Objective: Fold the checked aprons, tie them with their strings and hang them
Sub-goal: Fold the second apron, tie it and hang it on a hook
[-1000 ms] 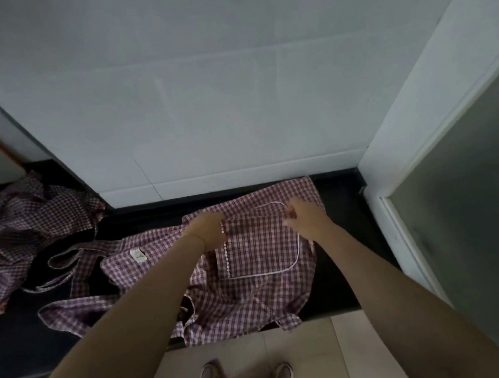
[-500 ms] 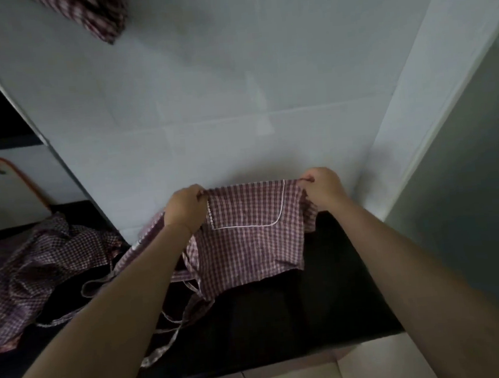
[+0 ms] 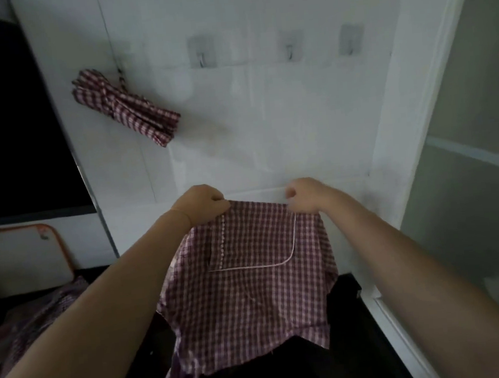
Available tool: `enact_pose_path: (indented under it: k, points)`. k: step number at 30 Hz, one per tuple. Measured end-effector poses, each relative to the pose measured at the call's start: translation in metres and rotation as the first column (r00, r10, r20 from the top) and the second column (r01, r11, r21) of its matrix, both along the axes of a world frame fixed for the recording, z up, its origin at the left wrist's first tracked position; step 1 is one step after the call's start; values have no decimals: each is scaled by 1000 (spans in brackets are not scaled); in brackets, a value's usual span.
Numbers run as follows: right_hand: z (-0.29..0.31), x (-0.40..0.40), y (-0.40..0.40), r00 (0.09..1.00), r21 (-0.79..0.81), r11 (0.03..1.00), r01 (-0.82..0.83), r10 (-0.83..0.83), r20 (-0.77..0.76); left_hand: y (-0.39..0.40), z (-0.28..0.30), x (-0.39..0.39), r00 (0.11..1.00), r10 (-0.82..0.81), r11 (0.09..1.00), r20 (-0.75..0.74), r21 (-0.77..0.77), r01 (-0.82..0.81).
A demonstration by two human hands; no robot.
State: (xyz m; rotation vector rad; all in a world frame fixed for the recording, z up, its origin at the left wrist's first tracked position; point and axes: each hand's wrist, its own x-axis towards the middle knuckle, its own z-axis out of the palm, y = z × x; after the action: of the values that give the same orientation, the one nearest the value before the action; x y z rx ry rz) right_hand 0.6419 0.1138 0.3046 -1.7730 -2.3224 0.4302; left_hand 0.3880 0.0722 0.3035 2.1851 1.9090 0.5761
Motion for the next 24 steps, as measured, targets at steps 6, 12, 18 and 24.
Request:
enact_pose_path:
  k: [6,12,18,24]
  points:
    - [-25,-34,-15,947,-63,980,-191,167,-276,-4,23,33,973,-124,985,-194,95,145]
    - [-83,-1,-4,985,-298,954,16,-66,-158,-2,30,15,973,47,971,-226,239,9]
    - [-74,25,4,986,-385,914,125,-156,-51,0,17,-6,857,14,914,-516,-340,-220]
    - [-51,34,-1,955,-750,661,-21,-209,-210,-16,-1,-29,873,-30,585,-486,-717,-379]
